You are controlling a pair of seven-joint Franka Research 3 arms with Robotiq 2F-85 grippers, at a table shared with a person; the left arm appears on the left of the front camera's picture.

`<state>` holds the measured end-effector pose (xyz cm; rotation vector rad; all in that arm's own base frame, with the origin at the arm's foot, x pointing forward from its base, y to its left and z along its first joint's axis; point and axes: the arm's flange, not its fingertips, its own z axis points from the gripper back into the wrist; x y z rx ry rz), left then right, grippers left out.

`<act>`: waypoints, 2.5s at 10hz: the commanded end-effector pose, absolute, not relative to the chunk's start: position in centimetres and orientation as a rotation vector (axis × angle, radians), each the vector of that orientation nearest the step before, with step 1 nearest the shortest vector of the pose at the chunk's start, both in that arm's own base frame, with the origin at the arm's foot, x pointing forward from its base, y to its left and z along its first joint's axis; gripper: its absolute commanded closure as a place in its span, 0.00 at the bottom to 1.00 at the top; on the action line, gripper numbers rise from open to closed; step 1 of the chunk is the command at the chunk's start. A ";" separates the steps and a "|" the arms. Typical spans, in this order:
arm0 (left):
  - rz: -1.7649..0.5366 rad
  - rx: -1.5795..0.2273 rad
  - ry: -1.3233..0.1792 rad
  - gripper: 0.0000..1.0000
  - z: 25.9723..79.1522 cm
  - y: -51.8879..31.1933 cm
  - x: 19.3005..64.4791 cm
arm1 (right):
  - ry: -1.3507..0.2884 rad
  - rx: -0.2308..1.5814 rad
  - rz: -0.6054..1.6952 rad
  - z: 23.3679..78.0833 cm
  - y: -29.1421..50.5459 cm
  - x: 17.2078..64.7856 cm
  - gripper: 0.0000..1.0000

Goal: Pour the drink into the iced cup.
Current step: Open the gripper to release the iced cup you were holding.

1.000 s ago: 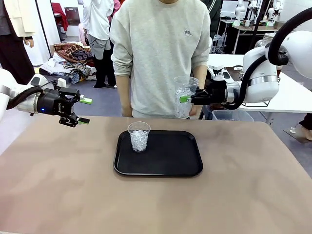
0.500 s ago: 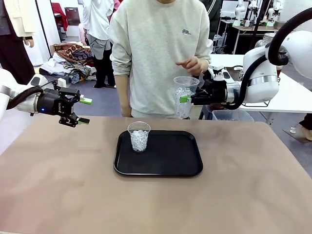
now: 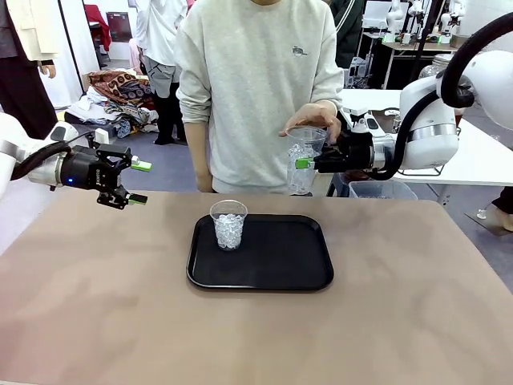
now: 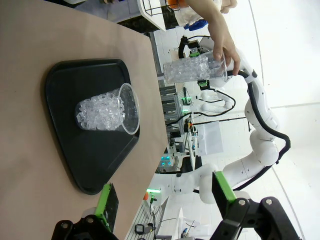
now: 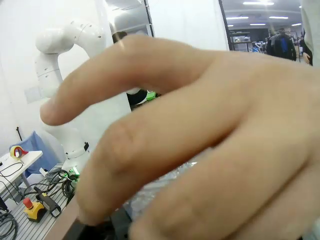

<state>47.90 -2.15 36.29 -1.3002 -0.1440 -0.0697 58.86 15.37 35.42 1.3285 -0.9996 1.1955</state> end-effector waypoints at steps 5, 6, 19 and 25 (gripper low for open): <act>-0.073 -1.311 -0.161 0.00 36.3 -2.2 47.8 | -1.008 1.318 1.208 35.7 15.6 58.6 0.28; -0.073 -1.311 -0.161 0.00 36.3 -2.2 47.8 | -1.008 1.318 1.208 35.7 15.6 58.6 0.28; -0.073 -1.311 -0.161 0.00 36.3 -2.2 47.8 | -1.008 1.318 1.208 35.7 15.6 58.6 0.28; -0.073 -1.311 -0.161 0.00 36.3 -2.2 47.8 | -1.000 1.275 1.168 35.1 11.6 57.0 0.00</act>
